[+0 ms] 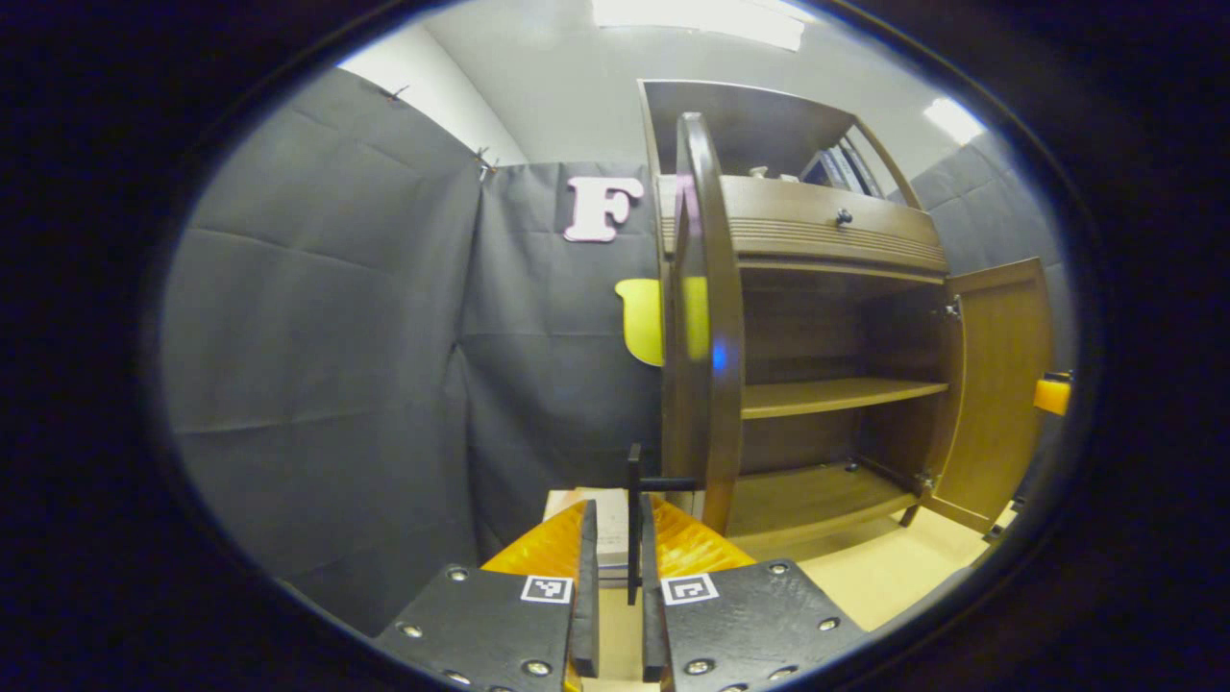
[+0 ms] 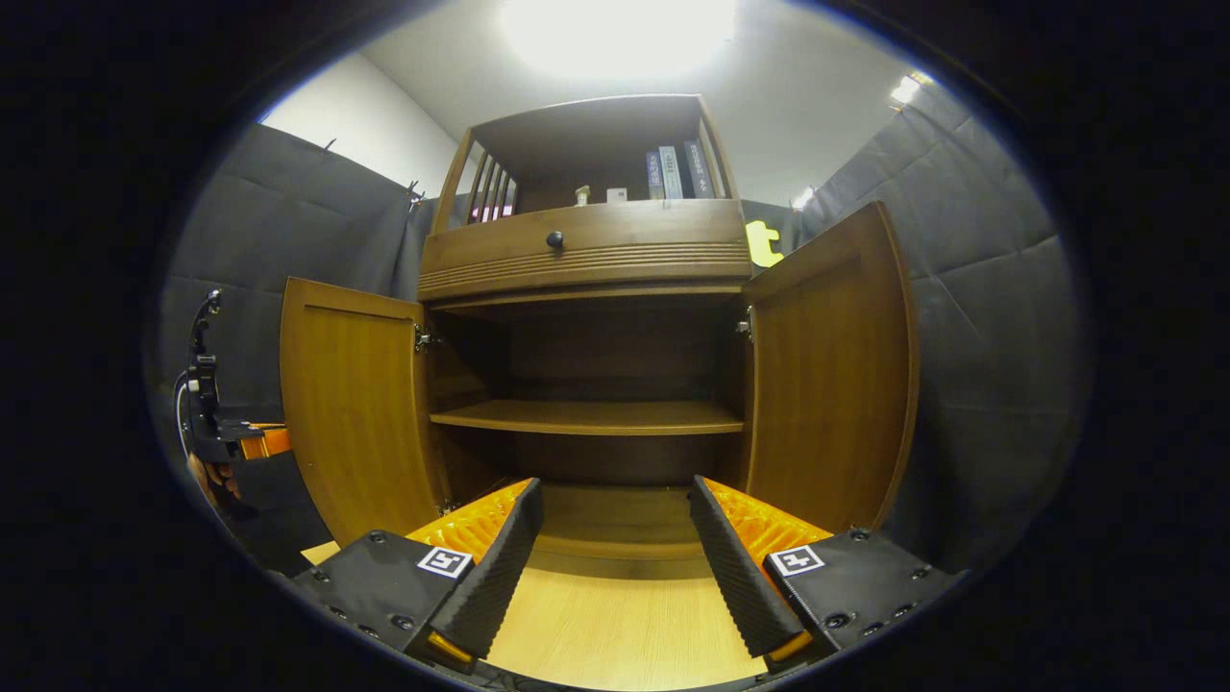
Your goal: Open the right door of the double-door shoe cabinet with the right hand, and open the left door with the left hand.
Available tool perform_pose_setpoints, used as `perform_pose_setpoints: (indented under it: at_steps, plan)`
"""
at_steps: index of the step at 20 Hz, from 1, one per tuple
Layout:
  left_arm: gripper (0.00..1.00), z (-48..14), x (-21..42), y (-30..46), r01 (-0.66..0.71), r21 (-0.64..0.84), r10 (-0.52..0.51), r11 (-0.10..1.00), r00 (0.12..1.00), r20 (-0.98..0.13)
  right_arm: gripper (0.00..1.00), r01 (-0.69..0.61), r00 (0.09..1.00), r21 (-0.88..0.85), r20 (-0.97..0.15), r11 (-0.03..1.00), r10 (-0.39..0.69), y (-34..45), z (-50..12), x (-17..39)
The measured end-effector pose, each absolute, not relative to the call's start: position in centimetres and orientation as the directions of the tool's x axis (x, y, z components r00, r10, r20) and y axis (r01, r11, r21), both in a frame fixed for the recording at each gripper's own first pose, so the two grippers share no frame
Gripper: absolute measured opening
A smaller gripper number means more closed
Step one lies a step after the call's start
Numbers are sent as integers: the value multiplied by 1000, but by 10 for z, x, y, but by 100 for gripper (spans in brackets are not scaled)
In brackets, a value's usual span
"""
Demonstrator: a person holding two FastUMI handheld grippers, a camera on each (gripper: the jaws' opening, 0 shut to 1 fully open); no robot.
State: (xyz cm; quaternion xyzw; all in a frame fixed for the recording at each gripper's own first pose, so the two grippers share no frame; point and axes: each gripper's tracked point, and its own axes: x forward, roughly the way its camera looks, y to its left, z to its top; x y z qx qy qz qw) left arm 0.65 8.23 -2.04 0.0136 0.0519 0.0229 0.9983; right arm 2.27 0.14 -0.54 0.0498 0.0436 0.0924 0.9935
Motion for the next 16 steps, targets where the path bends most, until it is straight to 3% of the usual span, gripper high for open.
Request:
perform_pose_setpoints:
  at_steps: [3, 6, 7, 10, 12, 13, 14, 16]
  plan:
    - [19, -16, 4, 85, -91, 25, 93, 996, 991, -93, 96, -169, 982, 80, -67, 982, 175, -19, -1, 18]
    - [20, -11, -4, 84, -111, 23, 113, 994, 991, -74, 92, -151, 986, 41, -59, 988, 153, -43, 1, 8]
    - [19, -9, -6, 84, -112, 27, 113, 993, 991, -71, 100, -145, 988, 38, -56, 989, 147, -50, 2, 4]
    - [20, -3, -11, 78, -92, 24, 93, 995, 994, -59, 92, -130, 990, 50, -47, 990, 132, -70, 6, -9]
    - [21, 0, -13, 76, -86, 27, 88, 996, 995, -46, 92, -112, 993, 56, -41, 992, 114, -84, 8, -17]
    - [21, 2, -14, 75, -84, 25, 85, 996, 996, -42, 97, -103, 994, 61, -37, 993, 105, -91, 9, -20]
    - [21, 3, -17, 73, -79, 22, 80, 997, 996, -42, 92, -94, 995, 68, -35, 993, 96, -98, 10, -23]
    - [21, 4, -20, 70, -71, 15, 72, 997, 997, -42, 92, -73, 997, 78, -33, 994, 76, -110, 10, -29]
